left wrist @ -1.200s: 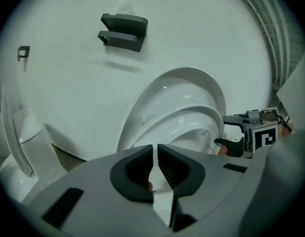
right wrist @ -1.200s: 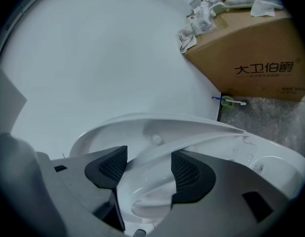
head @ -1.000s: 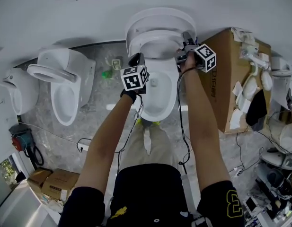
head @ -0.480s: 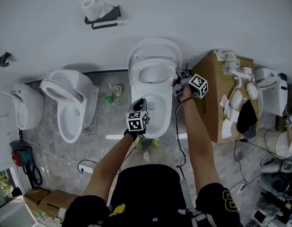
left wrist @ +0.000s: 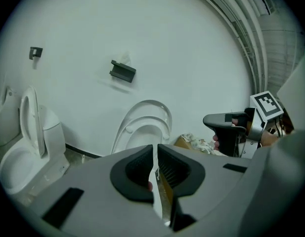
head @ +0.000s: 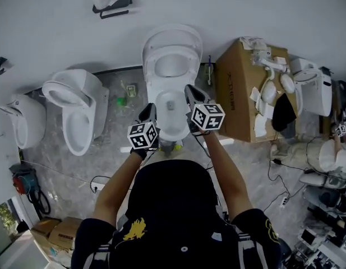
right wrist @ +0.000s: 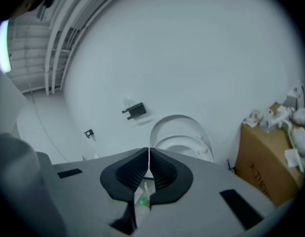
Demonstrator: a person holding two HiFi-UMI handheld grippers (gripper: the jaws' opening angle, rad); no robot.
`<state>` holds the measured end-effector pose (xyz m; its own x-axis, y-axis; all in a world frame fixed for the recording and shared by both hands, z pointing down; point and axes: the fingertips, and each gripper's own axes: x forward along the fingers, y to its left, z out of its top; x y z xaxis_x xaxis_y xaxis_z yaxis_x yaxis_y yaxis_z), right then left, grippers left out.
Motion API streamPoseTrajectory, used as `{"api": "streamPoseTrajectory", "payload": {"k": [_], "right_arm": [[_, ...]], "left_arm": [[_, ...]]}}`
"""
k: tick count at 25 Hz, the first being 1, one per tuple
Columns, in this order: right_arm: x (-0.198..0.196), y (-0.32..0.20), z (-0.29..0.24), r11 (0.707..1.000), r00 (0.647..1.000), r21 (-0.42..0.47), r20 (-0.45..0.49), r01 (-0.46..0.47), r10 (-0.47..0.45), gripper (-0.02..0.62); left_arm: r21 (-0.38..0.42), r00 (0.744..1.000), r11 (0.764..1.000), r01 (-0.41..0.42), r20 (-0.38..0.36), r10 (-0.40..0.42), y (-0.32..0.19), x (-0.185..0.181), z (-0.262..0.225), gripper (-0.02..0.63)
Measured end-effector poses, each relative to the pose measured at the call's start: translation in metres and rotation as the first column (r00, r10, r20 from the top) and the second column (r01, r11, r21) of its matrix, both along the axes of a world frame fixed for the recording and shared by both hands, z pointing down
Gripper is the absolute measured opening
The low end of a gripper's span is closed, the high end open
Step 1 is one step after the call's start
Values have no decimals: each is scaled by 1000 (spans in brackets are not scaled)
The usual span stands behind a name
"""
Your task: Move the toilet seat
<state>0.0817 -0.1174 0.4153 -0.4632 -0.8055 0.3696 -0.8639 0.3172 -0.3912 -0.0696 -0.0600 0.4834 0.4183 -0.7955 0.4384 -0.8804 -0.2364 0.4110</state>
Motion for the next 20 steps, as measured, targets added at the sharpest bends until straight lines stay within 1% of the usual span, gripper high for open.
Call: {"api": "streamPoseTrajectory", "payload": {"k": [2, 4, 6, 8, 11, 15, 18, 20], "right_arm": [[-1, 19, -17, 997, 997, 73, -83, 2, 4, 34], [-2, 29, -34, 989, 988, 147, -145, -23, 45, 34], [-4, 32, -56, 972, 978, 231, -191, -41, 87, 34], [-7, 37, -78, 952, 965, 306, -238, -31, 108, 34], [-9, 51, -98, 927, 944, 375, -302, -9, 131, 35], [-17, 75, -116, 901, 934, 433, -314, -21, 173, 40], [-23, 96, -124, 885, 924, 464, -320, -39, 209, 38], [-27, 101, -126, 878, 921, 476, -316, -52, 226, 26]], "left_arm": [[11, 1000, 1000, 2, 1, -2, 17, -7, -10, 42], [35, 1000, 999, -6, 10, 6, 27, -18, -23, 41], [78, 1000, 997, -16, 22, 15, 31, -27, -41, 41], [130, 999, 991, -29, 38, 24, 37, -32, -59, 41], [202, 996, 978, -46, 90, 28, 46, -36, -80, 37], [296, 986, 951, -93, 161, 47, 52, -35, -102, 26], [357, 975, 921, -154, 204, 84, 56, -27, -119, 20], [393, 966, 898, -198, 231, 111, 56, -20, -129, 20]]}}
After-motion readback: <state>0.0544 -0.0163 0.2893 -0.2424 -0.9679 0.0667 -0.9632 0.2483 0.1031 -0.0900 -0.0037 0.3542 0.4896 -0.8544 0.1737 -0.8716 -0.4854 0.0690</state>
